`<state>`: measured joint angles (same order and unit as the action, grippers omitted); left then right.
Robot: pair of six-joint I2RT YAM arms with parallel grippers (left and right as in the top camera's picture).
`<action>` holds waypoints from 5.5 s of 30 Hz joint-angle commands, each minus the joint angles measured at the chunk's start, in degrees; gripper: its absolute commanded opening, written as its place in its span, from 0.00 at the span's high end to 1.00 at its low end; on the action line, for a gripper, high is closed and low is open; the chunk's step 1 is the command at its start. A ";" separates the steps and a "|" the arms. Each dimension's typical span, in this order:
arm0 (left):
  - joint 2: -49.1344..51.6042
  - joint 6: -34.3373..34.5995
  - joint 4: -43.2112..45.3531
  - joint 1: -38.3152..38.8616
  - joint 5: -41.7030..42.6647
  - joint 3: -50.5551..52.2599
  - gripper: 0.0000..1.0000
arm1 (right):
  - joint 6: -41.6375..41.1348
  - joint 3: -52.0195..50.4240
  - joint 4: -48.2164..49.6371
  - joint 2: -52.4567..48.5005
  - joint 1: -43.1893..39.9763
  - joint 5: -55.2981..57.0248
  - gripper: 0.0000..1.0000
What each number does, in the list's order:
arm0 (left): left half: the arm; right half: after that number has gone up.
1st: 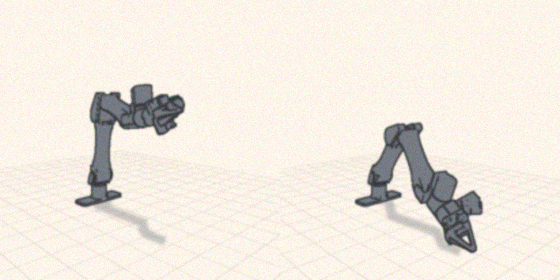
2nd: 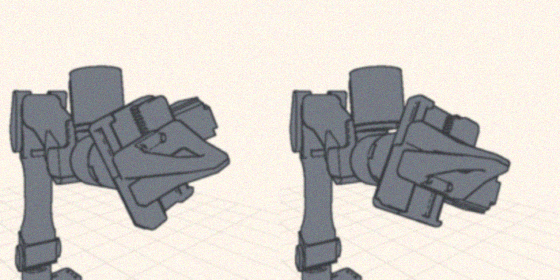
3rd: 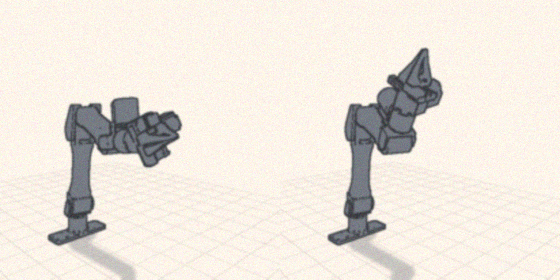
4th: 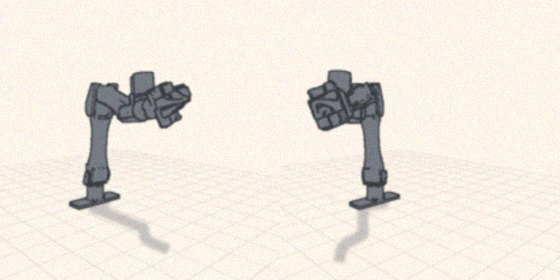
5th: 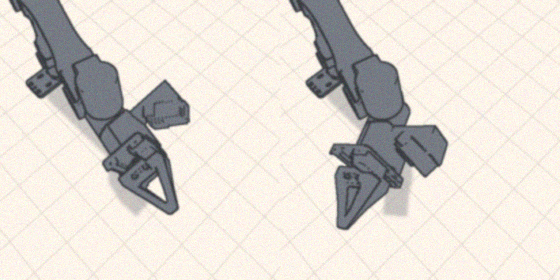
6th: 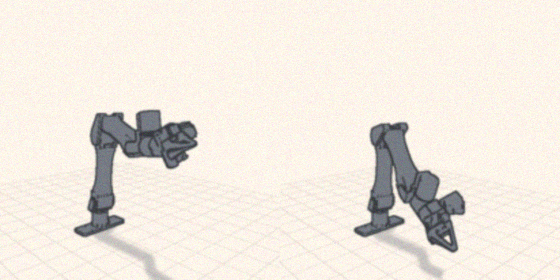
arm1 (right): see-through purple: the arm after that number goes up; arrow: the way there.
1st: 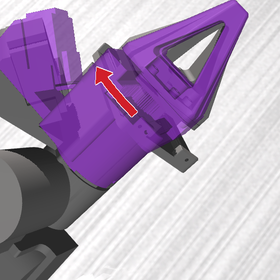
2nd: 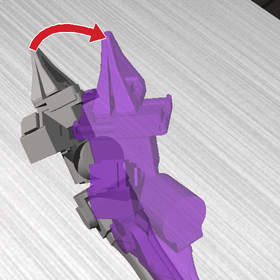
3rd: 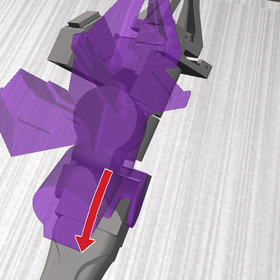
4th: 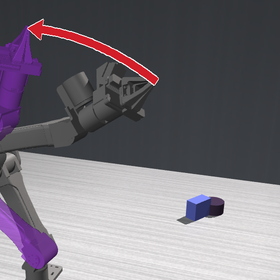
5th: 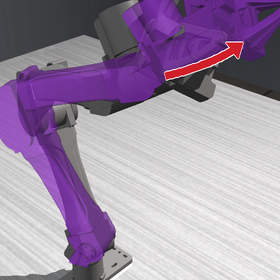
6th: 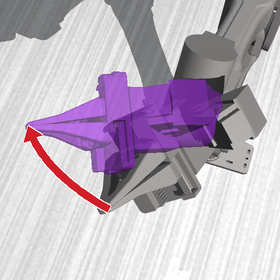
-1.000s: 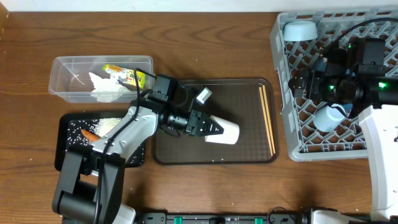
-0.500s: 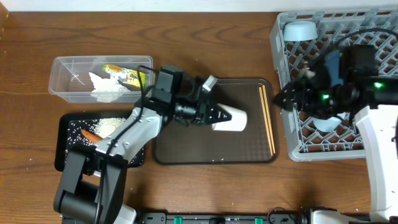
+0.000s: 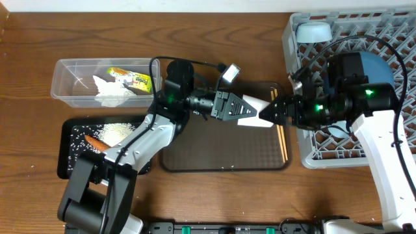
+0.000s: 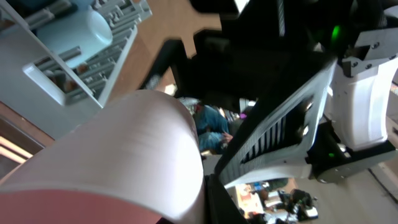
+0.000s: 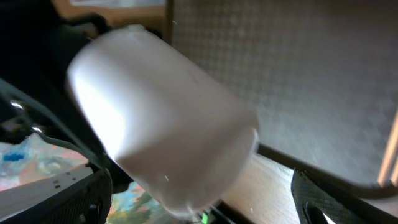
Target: Sort waste into correct bins and load items into the dishwasher rack
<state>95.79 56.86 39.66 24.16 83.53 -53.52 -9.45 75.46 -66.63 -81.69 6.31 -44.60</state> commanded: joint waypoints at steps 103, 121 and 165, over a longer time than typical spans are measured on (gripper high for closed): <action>-0.55 10.60 3.30 -3.19 6.49 6.49 0.87 | 29.46 -11.17 21.86 0.48 0.61 -13.09 0.67; -0.55 6.32 3.30 -3.19 6.47 8.46 0.75 | 27.61 -9.88 22.01 1.09 -2.58 -13.05 0.72; -0.76 8.87 3.06 -6.62 -9.14 -1.99 0.26 | 25.11 -9.90 14.56 6.80 -3.13 16.94 0.01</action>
<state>95.24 64.07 42.59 18.26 77.65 -51.94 16.03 64.47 -52.03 -75.68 3.40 -30.24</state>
